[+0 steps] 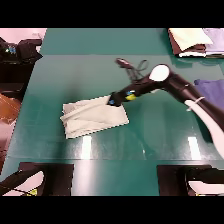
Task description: Fold the shirts.
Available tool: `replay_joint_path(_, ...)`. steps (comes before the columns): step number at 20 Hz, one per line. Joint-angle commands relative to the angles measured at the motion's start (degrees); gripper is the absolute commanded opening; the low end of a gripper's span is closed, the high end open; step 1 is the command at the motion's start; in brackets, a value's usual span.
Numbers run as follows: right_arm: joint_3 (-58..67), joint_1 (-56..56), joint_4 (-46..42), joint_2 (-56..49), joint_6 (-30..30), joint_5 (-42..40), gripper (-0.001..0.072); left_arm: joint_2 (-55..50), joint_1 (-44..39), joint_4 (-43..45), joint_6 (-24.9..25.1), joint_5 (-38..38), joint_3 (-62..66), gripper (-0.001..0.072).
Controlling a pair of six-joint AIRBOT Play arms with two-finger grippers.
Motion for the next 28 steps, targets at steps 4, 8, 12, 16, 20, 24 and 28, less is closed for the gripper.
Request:
replay_joint_path(4, -10.25, -12.83, 3.89, -4.92, 1.14, 2.23, 0.0697, 0.17, 0.2, -1.49, 0.09, -0.76, -0.04, 0.0022)
replay_joint_path(8, -3.91, -8.02, 8.72, -13.73, 0.2, 2.67, 0.0696, 0.17, 0.2, -2.27, 0.09, -0.72, -0.04, 0.0022)
replay_joint_path(12, 5.68, -0.63, 12.92, -21.53, 0.15, 3.13, 0.0544, 0.17, 0.2, -2.95, 0.09, -0.83, -0.04, 0.0022)
replay_joint_path(16, 13.11, 3.65, 12.09, -25.11, 0.09, 2.16, 0.0056, 0.13, -0.85, -5.27, 0.11, -0.94, -0.72, 0.0021)
replay_joint_path(20, 15.89, -2.1, 5.14, -20.41, 3.65, 0.94, 0.0019, -0.11, -7.67, -5.07, 1.22, -0.5, -1.09, 0.0021)
replay_joint_path(24, 15.58, -19.12, -4.87, -10.73, 8.11, 3.1, 0.0019, -0.11, -13.35, -5.14, 1.22, 1.97, -1.09, 0.0022)
replay_joint_path(28, 15.58, -37.77, -8.0, -2.43, 8.15, 4.07, 0.0019, -0.11, -14.91, -5.79, 1.16, 3.48, -1.09, 0.0021)
